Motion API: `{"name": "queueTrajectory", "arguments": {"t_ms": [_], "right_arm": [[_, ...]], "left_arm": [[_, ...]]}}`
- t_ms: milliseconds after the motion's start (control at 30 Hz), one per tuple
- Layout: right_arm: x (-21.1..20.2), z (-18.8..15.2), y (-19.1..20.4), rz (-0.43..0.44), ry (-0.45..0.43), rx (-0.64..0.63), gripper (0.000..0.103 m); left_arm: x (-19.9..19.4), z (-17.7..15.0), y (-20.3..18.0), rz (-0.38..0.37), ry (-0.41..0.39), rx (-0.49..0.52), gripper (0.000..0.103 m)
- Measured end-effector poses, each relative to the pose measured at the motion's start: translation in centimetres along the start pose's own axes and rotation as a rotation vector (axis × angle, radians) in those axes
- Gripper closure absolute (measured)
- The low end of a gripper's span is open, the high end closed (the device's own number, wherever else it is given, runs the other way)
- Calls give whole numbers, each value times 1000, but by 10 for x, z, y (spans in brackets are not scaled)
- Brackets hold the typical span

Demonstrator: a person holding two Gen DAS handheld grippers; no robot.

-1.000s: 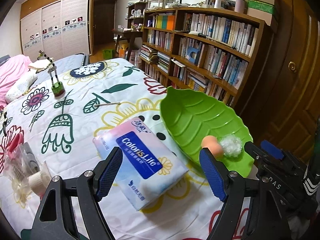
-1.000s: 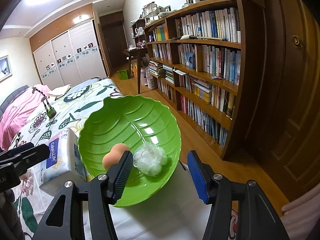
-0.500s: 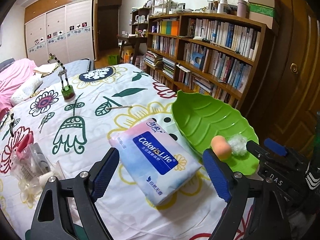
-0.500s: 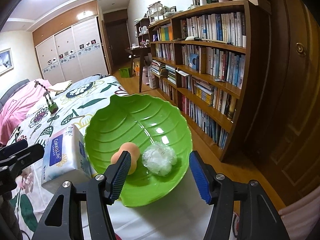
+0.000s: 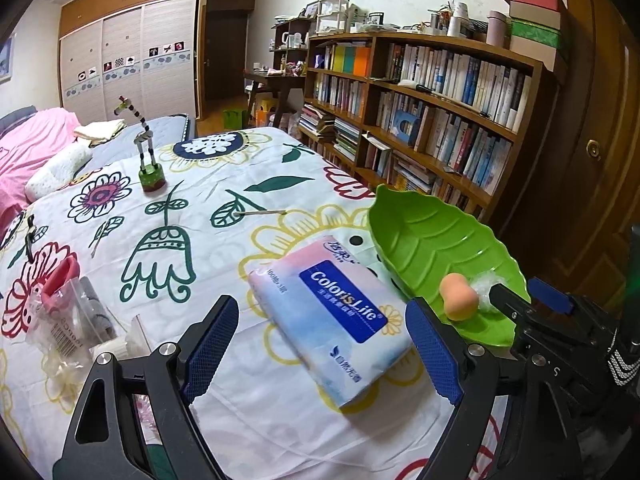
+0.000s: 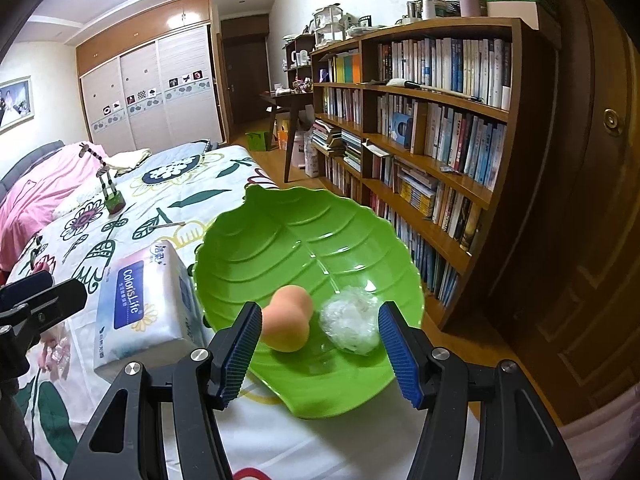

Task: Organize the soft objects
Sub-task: 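Withdraw both open tools from the green bowl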

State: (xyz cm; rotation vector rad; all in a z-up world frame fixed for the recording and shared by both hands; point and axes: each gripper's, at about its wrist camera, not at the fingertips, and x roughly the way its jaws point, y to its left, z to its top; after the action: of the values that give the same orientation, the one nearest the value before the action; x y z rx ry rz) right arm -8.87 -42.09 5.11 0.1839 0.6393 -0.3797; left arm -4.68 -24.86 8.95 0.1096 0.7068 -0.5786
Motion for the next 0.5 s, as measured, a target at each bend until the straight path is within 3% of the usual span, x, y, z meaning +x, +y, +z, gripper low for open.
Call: {"name": "queueTrajectory", "arguments": {"t_ms": [500], "right_arm": [[1, 6, 42, 64, 2, -55, 39]], "left_arm": [[-11, -8, 39, 52, -12, -49, 17]]}}
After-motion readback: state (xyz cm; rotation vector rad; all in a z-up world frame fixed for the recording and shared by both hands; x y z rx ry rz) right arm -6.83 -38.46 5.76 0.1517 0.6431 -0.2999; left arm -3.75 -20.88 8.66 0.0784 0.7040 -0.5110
